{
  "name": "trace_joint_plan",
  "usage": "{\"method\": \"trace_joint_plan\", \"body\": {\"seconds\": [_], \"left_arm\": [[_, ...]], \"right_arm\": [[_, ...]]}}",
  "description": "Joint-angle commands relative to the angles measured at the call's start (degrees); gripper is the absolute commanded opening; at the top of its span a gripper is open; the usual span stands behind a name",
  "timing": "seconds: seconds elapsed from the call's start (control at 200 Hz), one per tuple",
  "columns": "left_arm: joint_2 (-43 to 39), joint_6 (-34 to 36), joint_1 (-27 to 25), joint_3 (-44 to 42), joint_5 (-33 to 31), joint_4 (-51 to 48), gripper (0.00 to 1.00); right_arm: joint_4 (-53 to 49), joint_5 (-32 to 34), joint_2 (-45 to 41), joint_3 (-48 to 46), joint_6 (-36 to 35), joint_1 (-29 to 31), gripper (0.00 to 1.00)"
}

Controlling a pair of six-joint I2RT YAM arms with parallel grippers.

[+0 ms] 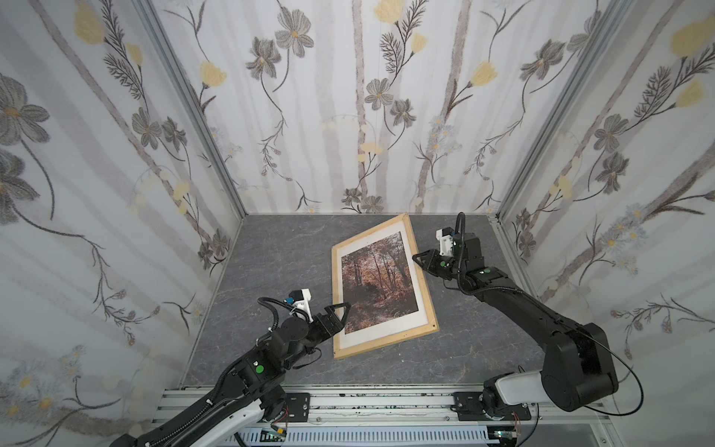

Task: Put the photo into the frame
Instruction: 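Lower the upright frame back flat, photo side up, with the right gripper, then set the frame flat on the table while the left gripper pushes its near edge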

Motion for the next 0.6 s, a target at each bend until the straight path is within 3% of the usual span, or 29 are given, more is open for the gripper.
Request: {"method": "trace_joint_plan", "body": {"seconds": [0.0, 0.595], "left_arm": [[2.21, 0.93, 0.83, 1.49, 0.28, -0.87, 0.98], [12.55, 4.81, 10.32, 4.26, 6.09, -1.79, 0.98]], "right_arm": [[-0.89, 3.78, -0.41, -1.64, -1.43, -0.50, 0.00], [2.44, 3.54, 2.26, -6.95, -1.90, -1.67, 0.00]]}}
